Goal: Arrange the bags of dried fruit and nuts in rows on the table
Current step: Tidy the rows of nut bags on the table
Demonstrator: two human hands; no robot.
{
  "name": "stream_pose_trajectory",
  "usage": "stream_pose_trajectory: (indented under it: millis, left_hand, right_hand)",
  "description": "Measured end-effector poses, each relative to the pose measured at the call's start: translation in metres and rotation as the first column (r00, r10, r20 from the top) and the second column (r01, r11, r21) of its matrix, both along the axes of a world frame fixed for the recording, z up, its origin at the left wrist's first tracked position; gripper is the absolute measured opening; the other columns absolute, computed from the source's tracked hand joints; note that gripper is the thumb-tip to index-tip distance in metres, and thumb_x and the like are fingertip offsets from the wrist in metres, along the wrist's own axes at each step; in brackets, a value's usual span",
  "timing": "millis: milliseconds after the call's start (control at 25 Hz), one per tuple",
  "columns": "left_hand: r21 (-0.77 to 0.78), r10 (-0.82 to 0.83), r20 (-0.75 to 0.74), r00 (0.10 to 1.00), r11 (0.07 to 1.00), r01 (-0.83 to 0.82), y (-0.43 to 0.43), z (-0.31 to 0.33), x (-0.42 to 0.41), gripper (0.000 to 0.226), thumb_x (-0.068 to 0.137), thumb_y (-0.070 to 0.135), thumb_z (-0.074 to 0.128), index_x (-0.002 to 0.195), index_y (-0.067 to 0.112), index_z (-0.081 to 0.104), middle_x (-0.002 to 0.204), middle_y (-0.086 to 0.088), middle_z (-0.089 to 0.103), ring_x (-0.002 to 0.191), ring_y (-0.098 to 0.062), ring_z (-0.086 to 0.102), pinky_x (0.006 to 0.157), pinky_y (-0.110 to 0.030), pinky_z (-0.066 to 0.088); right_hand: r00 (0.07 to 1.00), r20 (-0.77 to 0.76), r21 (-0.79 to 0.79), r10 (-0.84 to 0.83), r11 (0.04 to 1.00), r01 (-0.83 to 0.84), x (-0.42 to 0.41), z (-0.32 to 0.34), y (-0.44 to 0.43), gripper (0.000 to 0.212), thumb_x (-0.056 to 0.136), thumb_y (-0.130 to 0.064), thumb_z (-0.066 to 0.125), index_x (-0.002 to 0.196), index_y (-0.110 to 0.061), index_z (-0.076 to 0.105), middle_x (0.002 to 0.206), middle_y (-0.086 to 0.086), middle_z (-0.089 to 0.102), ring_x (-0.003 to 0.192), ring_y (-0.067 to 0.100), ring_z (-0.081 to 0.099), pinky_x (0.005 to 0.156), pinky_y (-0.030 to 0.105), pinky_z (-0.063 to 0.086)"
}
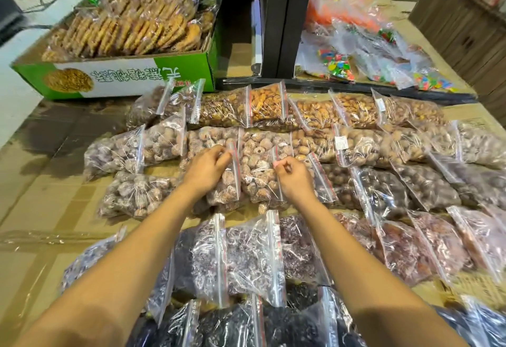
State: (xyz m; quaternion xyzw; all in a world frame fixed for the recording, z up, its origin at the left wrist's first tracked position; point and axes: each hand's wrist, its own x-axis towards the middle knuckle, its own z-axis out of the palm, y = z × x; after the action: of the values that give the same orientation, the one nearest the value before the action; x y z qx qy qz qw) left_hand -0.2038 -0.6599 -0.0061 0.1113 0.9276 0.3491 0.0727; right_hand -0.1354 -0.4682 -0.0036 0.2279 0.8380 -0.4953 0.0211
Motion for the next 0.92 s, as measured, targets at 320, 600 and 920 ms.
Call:
stream_pose_trajectory:
  millis: [320,600,920]
  left_hand:
    - [0.066,-0.267,0.247,0.932,0.964,0.258,-0.042,0.003,0.037,0.097,0.069,0.075,0.057,0.147,0.051,0.004,0.159,0.015,-0.001,0.146,-0.011,0.008,0.119,-0.046,0.015]
    - [0.173,-0.292,0.073,0.953,0.945,0.277,-0.116,0.009,0.002,0.084,0.066,0.074,0.061,0.139,0.037,0.041,0.145,0.013,0.039,0.129,-0.006,0.041,0.11,-0.034,0.034]
    - [-0.483,-0.568,0.197,0.799,0.653,0.584,-0.187,-0.013,-0.037,0.131,0.037,0.09,0.059,0.145,0.02,0.033,0.143,-0.005,0.047,0.125,-0.025,0.047,0.103,-0.035,0.04]
  right_hand:
    - [0.984,0.09,-0.067,0.152,0.987,-0.147,0.018,0.009,0.003,0.026,0.091,-0.028,0.059,0.111,-0.012,0.052,0.095,0.005,0.064,0.057,0.014,0.052,0.048,0.027,0.048]
    - [0.995,-0.096,0.314,-0.009,0.949,0.039,0.02,0.047,-0.063,0.046,0.084,-0.03,0.067,0.125,-0.016,0.049,0.108,0.001,0.058,0.096,0.022,0.059,0.081,0.039,0.053]
    - [0.991,0.073,0.327,-0.109,0.942,0.079,0.012,0.035,-0.15,0.067,0.078,-0.041,0.072,0.133,-0.014,0.043,0.125,0.006,0.053,0.113,0.021,0.048,0.101,0.04,0.043]
